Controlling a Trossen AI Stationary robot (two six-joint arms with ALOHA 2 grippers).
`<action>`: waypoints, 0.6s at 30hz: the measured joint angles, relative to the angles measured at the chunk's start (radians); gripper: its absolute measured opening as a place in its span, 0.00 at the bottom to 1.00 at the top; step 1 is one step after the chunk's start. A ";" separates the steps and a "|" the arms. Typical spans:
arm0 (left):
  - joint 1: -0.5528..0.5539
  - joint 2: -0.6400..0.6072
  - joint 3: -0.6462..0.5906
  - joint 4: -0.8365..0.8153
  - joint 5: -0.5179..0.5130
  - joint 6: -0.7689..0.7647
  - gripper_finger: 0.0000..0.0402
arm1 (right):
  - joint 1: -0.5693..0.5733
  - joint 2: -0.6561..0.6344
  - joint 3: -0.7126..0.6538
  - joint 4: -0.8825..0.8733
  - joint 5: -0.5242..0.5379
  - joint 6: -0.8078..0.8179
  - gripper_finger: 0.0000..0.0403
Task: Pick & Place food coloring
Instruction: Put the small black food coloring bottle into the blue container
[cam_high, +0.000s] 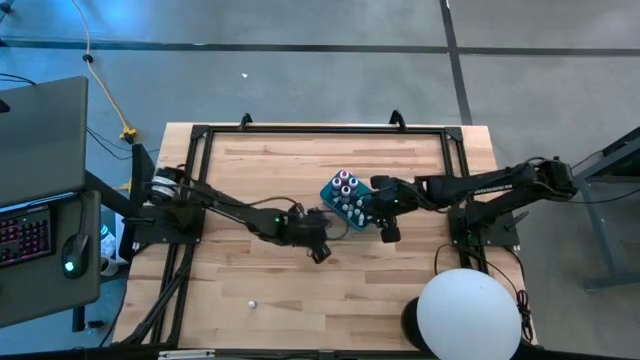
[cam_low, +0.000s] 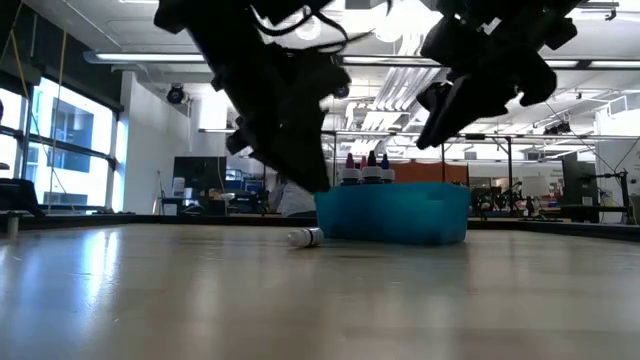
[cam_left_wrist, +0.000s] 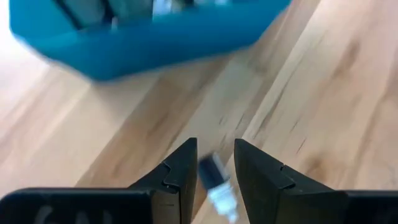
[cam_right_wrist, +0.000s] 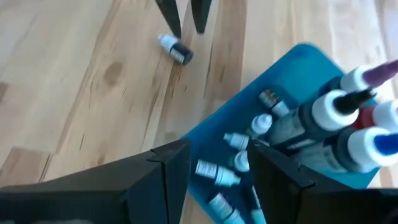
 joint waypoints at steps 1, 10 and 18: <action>-0.007 0.017 0.026 -0.050 -0.005 -0.015 0.26 | 0.000 0.000 0.000 -0.012 0.000 -0.001 0.37; -0.003 0.139 0.079 -0.070 0.000 -0.144 0.26 | 0.004 0.000 -0.001 -0.045 -0.006 0.039 0.37; 0.001 0.195 0.080 -0.055 0.049 -0.169 0.26 | 0.004 0.000 -0.001 -0.045 -0.012 0.039 0.37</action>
